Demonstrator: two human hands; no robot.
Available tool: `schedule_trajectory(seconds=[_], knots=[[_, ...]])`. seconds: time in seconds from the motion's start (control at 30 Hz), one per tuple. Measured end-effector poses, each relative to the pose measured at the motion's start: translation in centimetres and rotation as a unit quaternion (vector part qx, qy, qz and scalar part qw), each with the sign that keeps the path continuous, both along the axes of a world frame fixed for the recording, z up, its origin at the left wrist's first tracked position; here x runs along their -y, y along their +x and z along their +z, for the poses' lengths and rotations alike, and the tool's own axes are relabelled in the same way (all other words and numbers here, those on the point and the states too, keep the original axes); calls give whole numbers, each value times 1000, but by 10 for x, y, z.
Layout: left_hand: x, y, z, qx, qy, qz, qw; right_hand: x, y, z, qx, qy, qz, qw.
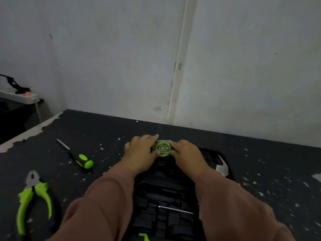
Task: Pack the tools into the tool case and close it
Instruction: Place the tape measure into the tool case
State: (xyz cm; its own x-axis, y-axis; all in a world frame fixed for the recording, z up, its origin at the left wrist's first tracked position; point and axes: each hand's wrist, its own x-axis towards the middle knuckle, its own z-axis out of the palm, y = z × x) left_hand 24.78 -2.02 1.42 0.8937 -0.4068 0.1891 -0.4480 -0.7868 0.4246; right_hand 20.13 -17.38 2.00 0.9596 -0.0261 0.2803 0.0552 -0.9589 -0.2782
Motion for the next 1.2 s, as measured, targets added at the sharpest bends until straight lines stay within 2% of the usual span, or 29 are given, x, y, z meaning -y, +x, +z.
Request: schedule_trajectory(seconds=[0.23, 0.5, 0.6, 0.73, 0.93, 1.2], knots=[[3, -1, 2, -8, 56, -35, 998, -3, -2, 0, -29, 55, 2, 998], [5, -3, 4, 23, 128, -38, 991, -11, -1, -9, -15, 28, -24, 999], [9, -6, 6, 49, 87, -79, 992, -11, -3, -6, -2, 48, -18, 999], [12, -10, 7, 26, 48, -100, 993, -5, -4, -2, -17, 51, -23, 998], [10, -6, 7, 4, -27, -70, 997, 23, -5, 7, 21, 152, -125, 980], [9, -7, 9, 2, -2, -76, 997, 36, -3, 10, 14, 131, -151, 980]])
